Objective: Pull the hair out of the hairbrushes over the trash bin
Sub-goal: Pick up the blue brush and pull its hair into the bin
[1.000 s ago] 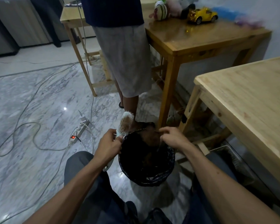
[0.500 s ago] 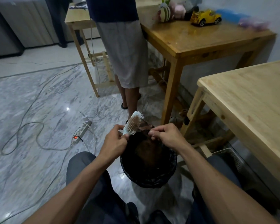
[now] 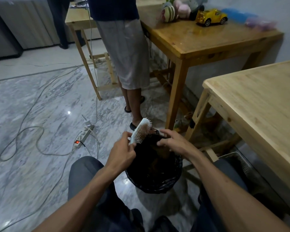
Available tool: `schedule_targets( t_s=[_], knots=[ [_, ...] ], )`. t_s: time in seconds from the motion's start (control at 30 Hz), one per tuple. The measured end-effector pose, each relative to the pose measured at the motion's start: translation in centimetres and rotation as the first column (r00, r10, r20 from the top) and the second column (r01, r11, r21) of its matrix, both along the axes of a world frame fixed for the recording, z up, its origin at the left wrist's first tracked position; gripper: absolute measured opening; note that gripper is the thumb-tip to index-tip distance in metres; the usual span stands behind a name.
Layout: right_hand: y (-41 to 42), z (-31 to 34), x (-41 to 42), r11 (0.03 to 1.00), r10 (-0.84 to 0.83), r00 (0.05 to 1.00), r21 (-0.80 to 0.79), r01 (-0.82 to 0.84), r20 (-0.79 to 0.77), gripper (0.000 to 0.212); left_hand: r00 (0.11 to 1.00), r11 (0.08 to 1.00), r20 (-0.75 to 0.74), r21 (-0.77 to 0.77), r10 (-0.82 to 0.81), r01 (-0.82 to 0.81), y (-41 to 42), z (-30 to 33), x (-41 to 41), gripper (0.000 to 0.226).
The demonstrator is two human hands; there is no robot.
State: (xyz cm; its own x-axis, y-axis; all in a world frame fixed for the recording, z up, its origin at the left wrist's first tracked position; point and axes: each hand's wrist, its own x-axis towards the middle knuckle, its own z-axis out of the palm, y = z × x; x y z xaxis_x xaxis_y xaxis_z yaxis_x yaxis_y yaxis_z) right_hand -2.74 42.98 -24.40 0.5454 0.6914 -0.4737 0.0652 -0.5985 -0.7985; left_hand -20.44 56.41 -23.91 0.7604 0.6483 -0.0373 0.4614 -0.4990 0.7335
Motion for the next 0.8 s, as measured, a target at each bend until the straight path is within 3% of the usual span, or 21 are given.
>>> schedule_targets(
  t_s=[0.17,0.37,0.47,0.53,0.6,0.7,0.8],
  knots=[
    [0.9,-0.6,-1.0,0.968,0.03,0.946,0.247,0.054,-0.323,0.021,0.996,0.994,0.027,0.069,-0.088,0.085,-1.2,-0.3,0.4,0.02],
    [0.3,-1.6,-0.9,0.95,-0.075,0.988,0.291,0.112,-0.134,0.015,0.996,0.994,0.024,-0.07,0.083,-0.082,0.1,-0.2,0.4,0.018],
    [-0.3,-1.2,-0.2,0.949,-0.111,0.988,0.285,0.137,-0.104,0.015,0.945,0.928,0.001,-0.188,0.328,-0.322,1.6,-0.6,0.4,0.019],
    [-0.9,-1.5,0.3,0.943,-0.147,0.984,0.288,0.169,-0.099,0.015,0.903,0.892,-0.02,-0.145,0.43,-0.428,3.3,-0.5,0.2,0.018],
    [-1.4,-1.7,0.6,0.953,-0.129,0.989,0.269,0.143,-0.07,0.015,0.928,0.926,-0.029,-0.048,0.373,-0.374,4.1,-0.4,-0.3,0.017],
    [-1.2,-1.6,0.5,0.984,-0.045,0.999,0.173,0.041,0.019,0.017,0.987,0.985,0.005,0.046,0.163,-0.163,3.1,-0.4,-0.4,0.017],
    [0.3,-1.0,-0.4,0.985,-0.025,0.999,0.173,0.018,0.038,0.042,1.0,0.992,0.018,0.123,-0.002,0.0,1.5,-0.9,0.1,0.021]
  ],
)
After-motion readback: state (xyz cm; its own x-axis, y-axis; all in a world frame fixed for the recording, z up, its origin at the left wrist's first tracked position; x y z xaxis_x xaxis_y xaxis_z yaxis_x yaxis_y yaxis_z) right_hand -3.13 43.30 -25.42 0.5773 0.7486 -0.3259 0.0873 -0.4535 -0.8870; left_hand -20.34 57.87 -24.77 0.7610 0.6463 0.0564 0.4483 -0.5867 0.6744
